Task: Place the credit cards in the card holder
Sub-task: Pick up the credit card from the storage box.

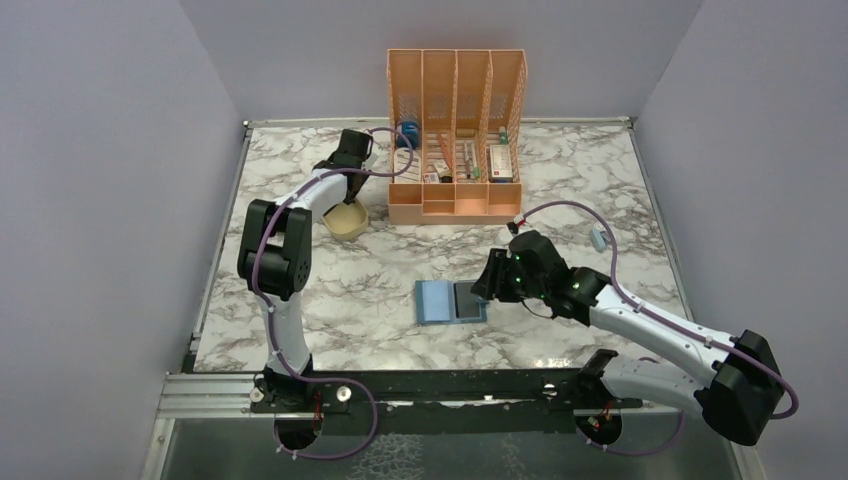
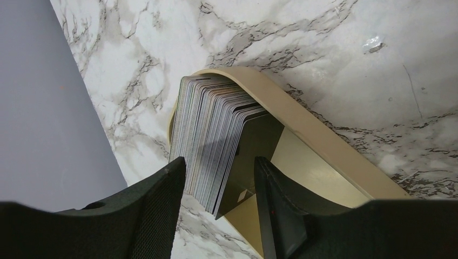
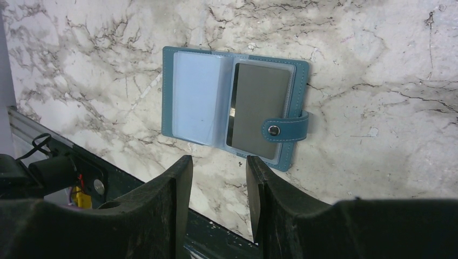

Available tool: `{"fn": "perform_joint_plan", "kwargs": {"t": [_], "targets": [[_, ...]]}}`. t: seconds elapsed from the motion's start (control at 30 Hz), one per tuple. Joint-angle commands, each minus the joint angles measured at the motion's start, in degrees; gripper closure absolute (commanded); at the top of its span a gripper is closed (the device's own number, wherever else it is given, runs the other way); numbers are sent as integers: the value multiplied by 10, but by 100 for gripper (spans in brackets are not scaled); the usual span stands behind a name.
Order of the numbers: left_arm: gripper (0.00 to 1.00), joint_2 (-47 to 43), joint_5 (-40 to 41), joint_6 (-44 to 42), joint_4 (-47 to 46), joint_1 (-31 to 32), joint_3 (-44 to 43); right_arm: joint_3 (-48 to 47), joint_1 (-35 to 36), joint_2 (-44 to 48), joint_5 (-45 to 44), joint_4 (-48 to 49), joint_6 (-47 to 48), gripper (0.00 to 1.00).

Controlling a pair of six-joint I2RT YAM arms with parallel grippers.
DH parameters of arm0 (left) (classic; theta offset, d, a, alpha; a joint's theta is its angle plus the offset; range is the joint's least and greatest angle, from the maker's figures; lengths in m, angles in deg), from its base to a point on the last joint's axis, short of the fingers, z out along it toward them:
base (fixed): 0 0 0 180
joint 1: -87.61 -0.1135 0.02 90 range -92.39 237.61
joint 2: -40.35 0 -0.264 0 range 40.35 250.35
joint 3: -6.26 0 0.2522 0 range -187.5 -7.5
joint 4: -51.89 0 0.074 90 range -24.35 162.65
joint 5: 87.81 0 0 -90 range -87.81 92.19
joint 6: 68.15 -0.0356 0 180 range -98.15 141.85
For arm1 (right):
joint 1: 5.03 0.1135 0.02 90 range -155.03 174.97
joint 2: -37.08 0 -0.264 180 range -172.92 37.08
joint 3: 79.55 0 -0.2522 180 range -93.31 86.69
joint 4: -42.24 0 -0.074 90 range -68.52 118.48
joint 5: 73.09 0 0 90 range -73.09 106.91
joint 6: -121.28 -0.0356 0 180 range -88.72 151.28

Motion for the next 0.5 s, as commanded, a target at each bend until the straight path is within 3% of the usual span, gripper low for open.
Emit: {"fn": "perform_joint_plan", "kwargs": {"t": [0.0, 0.47], "targets": [[49, 10, 30, -11, -7, -4, -16, -17, 0, 0, -9, -10, -2, 59], [64, 18, 37, -19, 16, -4, -51, -12, 0, 3, -11, -4, 0, 59]]}}
